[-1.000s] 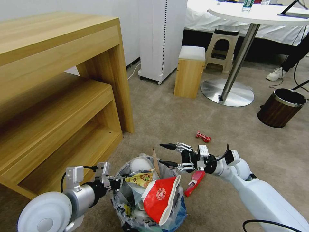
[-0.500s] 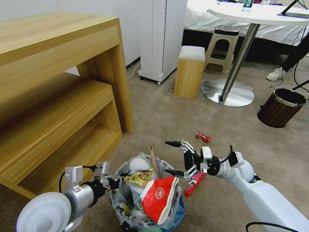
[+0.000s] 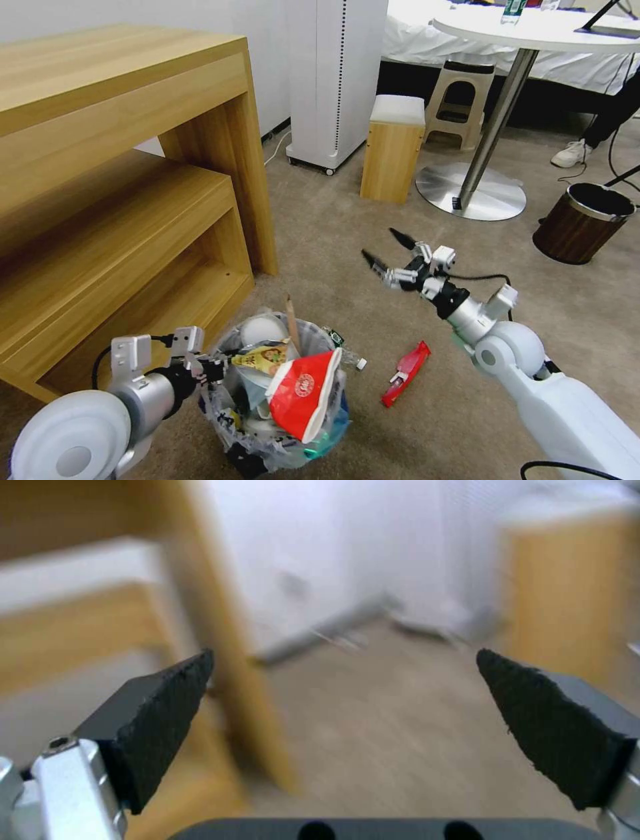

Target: Pick up the trash bin and place the garbage on the floor into it.

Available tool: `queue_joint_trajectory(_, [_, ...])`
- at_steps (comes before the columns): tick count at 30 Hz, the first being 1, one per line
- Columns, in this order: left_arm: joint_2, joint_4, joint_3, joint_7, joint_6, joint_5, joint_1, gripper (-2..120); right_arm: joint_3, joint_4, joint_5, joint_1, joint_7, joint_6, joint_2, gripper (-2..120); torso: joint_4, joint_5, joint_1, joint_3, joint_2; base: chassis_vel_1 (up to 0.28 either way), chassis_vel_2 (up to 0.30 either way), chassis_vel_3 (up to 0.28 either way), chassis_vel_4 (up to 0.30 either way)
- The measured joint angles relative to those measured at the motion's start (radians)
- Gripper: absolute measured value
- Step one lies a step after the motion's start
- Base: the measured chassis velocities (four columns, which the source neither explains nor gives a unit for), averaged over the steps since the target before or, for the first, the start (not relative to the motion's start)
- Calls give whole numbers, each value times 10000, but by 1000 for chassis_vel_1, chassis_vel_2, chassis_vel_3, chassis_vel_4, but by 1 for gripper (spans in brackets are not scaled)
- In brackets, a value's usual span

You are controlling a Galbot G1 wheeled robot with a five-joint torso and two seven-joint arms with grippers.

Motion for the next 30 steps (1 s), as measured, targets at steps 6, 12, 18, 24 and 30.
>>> queue_joint_trajectory(6, [184,-33,-327,-172,-2,-106,74,1,-170,101,708,-109,3890,-2324,237,100,0,0,0,0,0,0,0,0,0])
queue_joint_trajectory(12, [194,-100,-366,-175,-9,-200,64,1,-407,-8,1704,-186,6369,-4485,501,100,0,1,0,0,0,0,0,0,0])
queue_joint_trajectory(18, [234,-106,-397,-175,-9,-226,56,1,-476,-23,2180,-216,7208,-5299,624,100,0,-1,0,0,0,0,0,0,0])
queue_joint_trajectory(24, [192,-238,-338,-249,-8,-219,90,1,-1162,-722,3358,124,8890,-6594,1125,100,-1,0,0,0,0,0,0,0,0])
queue_joint_trajectory(30, [118,-293,-302,-265,-2,-160,164,1,-1540,-1633,4287,568,9469,-7071,1707,100,1,1,-1,0,0,0,0,0,0])
